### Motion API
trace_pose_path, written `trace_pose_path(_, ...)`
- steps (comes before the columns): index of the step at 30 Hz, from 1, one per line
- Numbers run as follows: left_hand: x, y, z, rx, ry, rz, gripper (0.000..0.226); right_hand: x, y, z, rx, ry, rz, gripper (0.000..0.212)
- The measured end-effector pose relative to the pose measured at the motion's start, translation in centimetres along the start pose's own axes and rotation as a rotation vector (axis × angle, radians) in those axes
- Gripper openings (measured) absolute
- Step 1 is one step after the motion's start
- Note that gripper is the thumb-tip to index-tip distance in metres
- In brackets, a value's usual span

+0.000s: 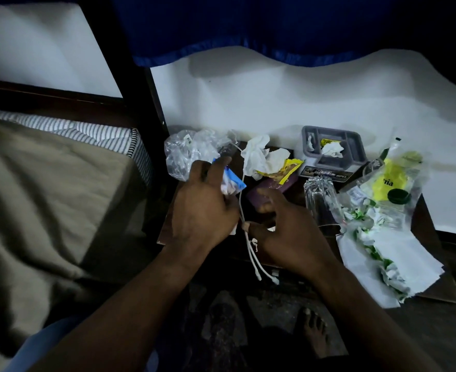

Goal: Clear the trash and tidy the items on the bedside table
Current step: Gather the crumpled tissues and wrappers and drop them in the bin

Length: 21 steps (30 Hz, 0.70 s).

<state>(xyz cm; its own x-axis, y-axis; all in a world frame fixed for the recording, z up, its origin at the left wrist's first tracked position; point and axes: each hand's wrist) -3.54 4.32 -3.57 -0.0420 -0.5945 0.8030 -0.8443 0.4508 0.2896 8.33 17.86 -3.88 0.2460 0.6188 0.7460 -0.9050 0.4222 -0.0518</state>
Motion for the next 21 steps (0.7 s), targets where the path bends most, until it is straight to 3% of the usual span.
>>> trace_pose_path(4, 0.7, 1.8, 1.6, 0.189, -0.254, -0.128, 0.041, -0.1, 0.1, 0.4, 0.019, 0.027, -0.021, 0.069)
trace_pose_path(7, 1.1, 3.1, 2.9, 0.302, -0.431, -0.067, 0.040, -0.4, 0.1, 0.7, 0.020, 0.046, -0.019, 0.064)
trace_pose_path(10, 1.5, 4.1, 3.7, 0.354, -0.445, -0.093, 0.033, -0.8, 0.3, 1.0, 0.032, 0.053, -0.021, 0.063)
trace_pose_path(13, 1.5, 4.5, 4.1, 0.428, -0.349, -0.072, 0.027, -1.2, 0.6, 1.3, 0.045, 0.057, -0.018, 0.064)
trace_pose_path(16, 1.1, 4.3, 4.2, 0.411, -0.142, -0.002, 0.060, -1.6, 1.0, 1.6, 0.049, 0.076, -0.017, 0.064)
trace_pose_path(21, 1.3, 4.1, 4.1, 0.159, 0.155, -0.037, 0.017, -2.3, 1.3, 2.0, 0.052, 0.089, -0.029, 0.061)
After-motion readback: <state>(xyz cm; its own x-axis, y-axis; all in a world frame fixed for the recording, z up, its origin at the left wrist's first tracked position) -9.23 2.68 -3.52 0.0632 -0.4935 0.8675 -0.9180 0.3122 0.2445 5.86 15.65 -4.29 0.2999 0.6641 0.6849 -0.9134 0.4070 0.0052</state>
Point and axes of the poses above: each hand's wrist, its own y-axis towards the middle knuckle, its own x-axis out of the back of the hand, z = x × y, and after that the axes turned 2 degrees about x, right-handed
